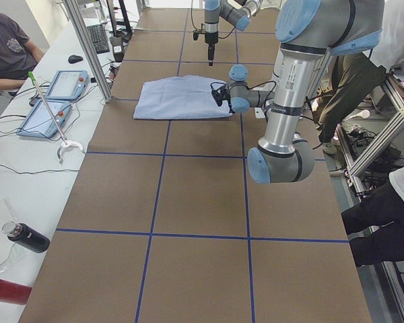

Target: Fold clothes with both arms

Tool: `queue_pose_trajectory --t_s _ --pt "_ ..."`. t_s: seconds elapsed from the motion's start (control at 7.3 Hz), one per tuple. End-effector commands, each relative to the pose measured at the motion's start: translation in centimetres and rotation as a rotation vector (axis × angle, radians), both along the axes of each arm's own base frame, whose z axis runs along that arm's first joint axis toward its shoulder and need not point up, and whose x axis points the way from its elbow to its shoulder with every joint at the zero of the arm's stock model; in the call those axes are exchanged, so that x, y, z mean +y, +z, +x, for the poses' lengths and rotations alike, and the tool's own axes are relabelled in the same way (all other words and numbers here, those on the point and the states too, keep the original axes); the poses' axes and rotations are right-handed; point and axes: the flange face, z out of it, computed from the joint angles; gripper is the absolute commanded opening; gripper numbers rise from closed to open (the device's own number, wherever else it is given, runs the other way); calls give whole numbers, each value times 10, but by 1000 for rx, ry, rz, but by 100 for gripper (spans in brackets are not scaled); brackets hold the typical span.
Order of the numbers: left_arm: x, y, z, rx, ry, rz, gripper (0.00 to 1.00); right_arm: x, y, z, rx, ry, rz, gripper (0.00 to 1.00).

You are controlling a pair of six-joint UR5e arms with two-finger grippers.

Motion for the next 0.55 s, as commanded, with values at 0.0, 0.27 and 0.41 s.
queue_pose_trajectory --t_s 0.0,0.27,0.41 --pt "8 11 3 -20 9 -4 94 -1 2 0 3 -2 -4 100" --pt "14 13 13 -30 25 -7 86 2 -5 4 -14 -9 -1 100" --pt "18 12 15 -30 31 -7 77 5 -9 6 -28 -23 -9 100"
